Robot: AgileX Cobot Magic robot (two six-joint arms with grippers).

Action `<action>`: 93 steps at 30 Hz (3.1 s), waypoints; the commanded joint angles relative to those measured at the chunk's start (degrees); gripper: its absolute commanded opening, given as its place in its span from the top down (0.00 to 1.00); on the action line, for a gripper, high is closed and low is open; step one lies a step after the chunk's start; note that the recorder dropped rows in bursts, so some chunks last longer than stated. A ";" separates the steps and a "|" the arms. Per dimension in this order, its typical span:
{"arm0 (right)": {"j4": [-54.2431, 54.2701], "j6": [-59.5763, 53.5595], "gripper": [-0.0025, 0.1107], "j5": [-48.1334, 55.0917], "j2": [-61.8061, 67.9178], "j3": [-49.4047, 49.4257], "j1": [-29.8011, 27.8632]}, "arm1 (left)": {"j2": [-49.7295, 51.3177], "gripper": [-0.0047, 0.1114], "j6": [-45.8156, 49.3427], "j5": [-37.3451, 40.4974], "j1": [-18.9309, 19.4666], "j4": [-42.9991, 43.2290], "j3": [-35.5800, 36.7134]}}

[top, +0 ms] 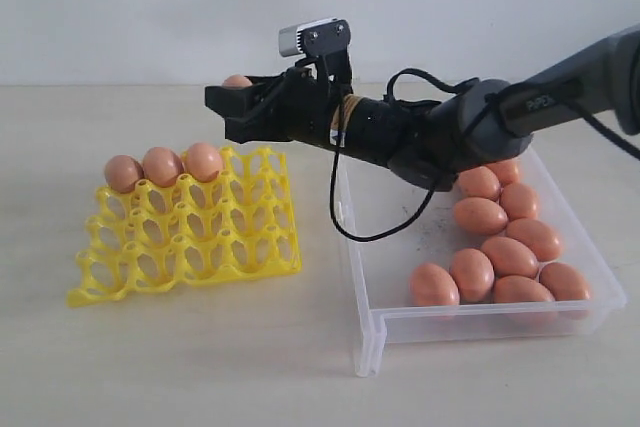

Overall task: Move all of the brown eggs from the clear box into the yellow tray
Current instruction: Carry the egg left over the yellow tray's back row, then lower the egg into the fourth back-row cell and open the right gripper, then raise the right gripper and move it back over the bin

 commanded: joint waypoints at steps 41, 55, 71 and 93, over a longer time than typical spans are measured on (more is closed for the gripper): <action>-2.50 6.54 0.98 12.65 13.26 -14.13 1.27 | -0.16 0.93 0.52 0.00 -0.24 -0.19 -0.15; -6.07 11.27 0.51 13.92 13.26 -14.13 1.27 | -0.16 0.93 0.52 0.00 -0.24 -0.19 -0.15; -16.41 18.81 0.50 23.97 7.72 -14.13 1.16 | -0.16 0.93 0.52 0.00 -0.24 -0.19 -0.15; -60.37 54.66 0.98 26.66 -16.40 -5.63 -2.90 | -0.16 0.93 0.52 0.00 -0.24 -0.19 -0.15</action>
